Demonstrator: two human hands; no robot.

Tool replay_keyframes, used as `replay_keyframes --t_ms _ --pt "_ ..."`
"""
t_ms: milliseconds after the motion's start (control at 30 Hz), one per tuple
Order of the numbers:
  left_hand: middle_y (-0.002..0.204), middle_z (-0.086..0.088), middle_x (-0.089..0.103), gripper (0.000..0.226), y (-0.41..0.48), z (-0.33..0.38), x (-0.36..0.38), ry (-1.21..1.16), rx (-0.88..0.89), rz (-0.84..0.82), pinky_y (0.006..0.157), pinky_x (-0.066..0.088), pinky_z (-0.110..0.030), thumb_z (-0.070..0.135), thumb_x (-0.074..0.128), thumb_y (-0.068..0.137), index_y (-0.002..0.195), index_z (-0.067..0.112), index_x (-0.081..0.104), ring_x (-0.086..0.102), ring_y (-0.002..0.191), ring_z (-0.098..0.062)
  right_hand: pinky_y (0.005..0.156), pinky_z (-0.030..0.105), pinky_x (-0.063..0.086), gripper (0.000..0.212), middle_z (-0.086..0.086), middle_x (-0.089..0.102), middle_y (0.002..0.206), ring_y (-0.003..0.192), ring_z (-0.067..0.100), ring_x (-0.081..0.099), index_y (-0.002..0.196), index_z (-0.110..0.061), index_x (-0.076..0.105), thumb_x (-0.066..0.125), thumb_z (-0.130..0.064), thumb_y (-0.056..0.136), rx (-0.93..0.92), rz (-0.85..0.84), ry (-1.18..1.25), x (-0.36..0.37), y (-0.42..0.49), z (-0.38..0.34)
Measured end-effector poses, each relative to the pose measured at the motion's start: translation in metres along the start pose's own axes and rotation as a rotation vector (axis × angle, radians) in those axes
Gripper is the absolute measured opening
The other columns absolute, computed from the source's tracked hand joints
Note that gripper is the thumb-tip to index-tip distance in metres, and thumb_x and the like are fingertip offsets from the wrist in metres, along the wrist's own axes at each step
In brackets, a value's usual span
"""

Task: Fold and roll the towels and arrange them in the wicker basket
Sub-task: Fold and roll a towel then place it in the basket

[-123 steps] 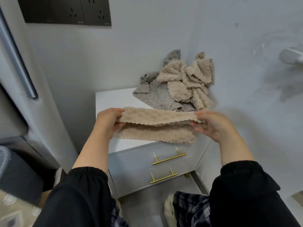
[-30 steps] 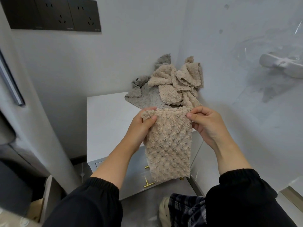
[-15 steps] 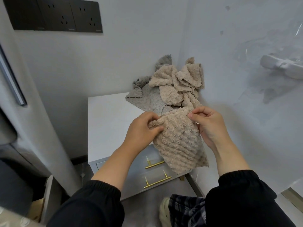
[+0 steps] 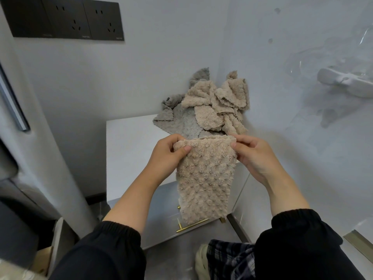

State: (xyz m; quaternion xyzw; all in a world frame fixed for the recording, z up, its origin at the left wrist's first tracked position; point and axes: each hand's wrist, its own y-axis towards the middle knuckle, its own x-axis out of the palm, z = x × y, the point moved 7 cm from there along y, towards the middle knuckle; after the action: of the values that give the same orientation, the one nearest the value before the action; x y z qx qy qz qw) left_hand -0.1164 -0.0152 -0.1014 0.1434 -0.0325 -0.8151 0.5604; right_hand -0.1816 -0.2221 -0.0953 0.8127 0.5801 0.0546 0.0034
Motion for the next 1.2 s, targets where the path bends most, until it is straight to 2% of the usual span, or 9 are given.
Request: replay_keyframes --t_ms 100,367,500,667,833,967,1067,1133,1200 --pt "0.069 0.002 0.055 0.022 -0.002 0.001 0.002 -0.032 -0.013 -0.022 0.056 0.038 -0.02 0.005 0.056 0.092 0.075 0.018 0.057 0.049 0.061 -0.007 0.078 0.037 0.045 0.008 0.021 0.058 0.092 0.083 0.028 0.051 0.093 0.005 0.064 0.058 0.003 0.088 0.0 -0.013 -0.04 0.001 0.002 0.002" --pt "0.074 0.001 0.057 0.022 0.0 -0.001 0.0 -0.131 -0.021 0.05 0.064 0.041 -0.027 0.005 0.056 0.092 0.079 0.022 0.058 0.052 0.07 -0.015 0.067 0.029 0.052 0.014 0.003 0.064 0.076 0.075 0.018 0.058 0.088 -0.007 0.057 0.06 -0.021 0.09 0.09 -0.154 0.135 0.012 0.003 0.012" --pt "0.076 0.001 0.059 0.021 0.0 -0.001 0.002 -0.123 -0.019 0.077 0.07 0.044 -0.032 0.008 0.059 0.091 0.079 0.025 0.058 0.054 0.073 -0.017 0.087 0.038 0.053 0.075 0.02 0.066 0.108 0.097 0.031 0.063 0.117 0.0 0.058 0.09 -0.029 0.056 0.114 -0.342 0.063 0.026 -0.002 0.017" --pt "0.075 0.005 0.058 0.024 0.0 0.002 -0.002 -0.089 0.008 0.113 0.065 0.042 -0.027 0.006 0.061 0.089 0.076 0.026 0.059 0.052 0.069 -0.011 0.087 0.045 0.046 0.032 0.017 0.069 0.091 0.091 0.031 0.061 0.084 -0.01 0.073 0.087 -0.012 0.055 0.025 -0.2 -0.067 0.019 0.0 0.007" --pt "0.067 0.005 0.054 0.022 -0.001 0.005 -0.01 -0.12 0.044 0.23 0.06 0.039 -0.016 0.004 0.065 0.086 0.081 0.025 0.063 0.048 0.058 0.0 0.054 0.021 0.032 0.008 -0.006 0.044 0.05 0.049 0.009 0.037 0.071 -0.018 0.069 0.076 -0.02 0.072 -0.082 -0.103 -0.214 0.018 -0.003 -0.001" --pt "0.078 -0.008 0.065 0.031 0.001 -0.008 -0.001 -0.419 -0.136 0.061 0.073 0.052 -0.03 0.018 0.075 0.078 0.106 0.029 0.065 0.063 0.076 -0.019 0.063 0.032 0.029 0.053 0.019 0.043 0.064 0.064 0.022 0.037 0.078 -0.003 0.065 0.08 -0.052 0.066 -0.151 -0.029 -0.25 0.014 -0.001 -0.003" --pt "0.09 -0.008 0.072 0.025 -0.005 -0.018 0.017 -0.32 -0.283 -0.149 0.077 0.052 -0.029 0.019 0.075 0.078 0.1 0.009 0.069 0.067 0.083 -0.019 0.063 0.034 0.032 0.094 0.013 0.043 0.068 0.063 0.021 0.039 0.092 0.014 0.049 0.073 -0.07 0.057 -0.158 0.002 -0.26 0.012 0.003 0.001" --pt "0.086 -0.006 0.071 0.014 -0.005 -0.019 0.011 -0.243 -0.283 -0.089 0.069 0.055 -0.024 0.01 0.067 0.086 0.099 0.004 0.068 0.068 0.075 -0.013 0.058 0.039 0.04 0.088 0.022 0.043 0.066 0.057 0.032 0.044 0.092 0.011 0.05 0.069 -0.069 0.06 -0.161 -0.001 -0.29 0.014 0.003 0.002" --pt "0.088 -0.008 0.071 0.009 -0.001 -0.019 0.002 -0.216 -0.272 -0.026 0.066 0.057 -0.027 0.01 0.066 0.088 0.096 0.007 0.068 0.069 0.076 -0.016 0.084 0.057 0.049 0.075 0.036 0.058 0.092 0.086 0.047 0.059 0.094 0.002 0.058 0.071 -0.065 0.064 -0.144 -0.009 -0.3 0.015 0.003 0.005"
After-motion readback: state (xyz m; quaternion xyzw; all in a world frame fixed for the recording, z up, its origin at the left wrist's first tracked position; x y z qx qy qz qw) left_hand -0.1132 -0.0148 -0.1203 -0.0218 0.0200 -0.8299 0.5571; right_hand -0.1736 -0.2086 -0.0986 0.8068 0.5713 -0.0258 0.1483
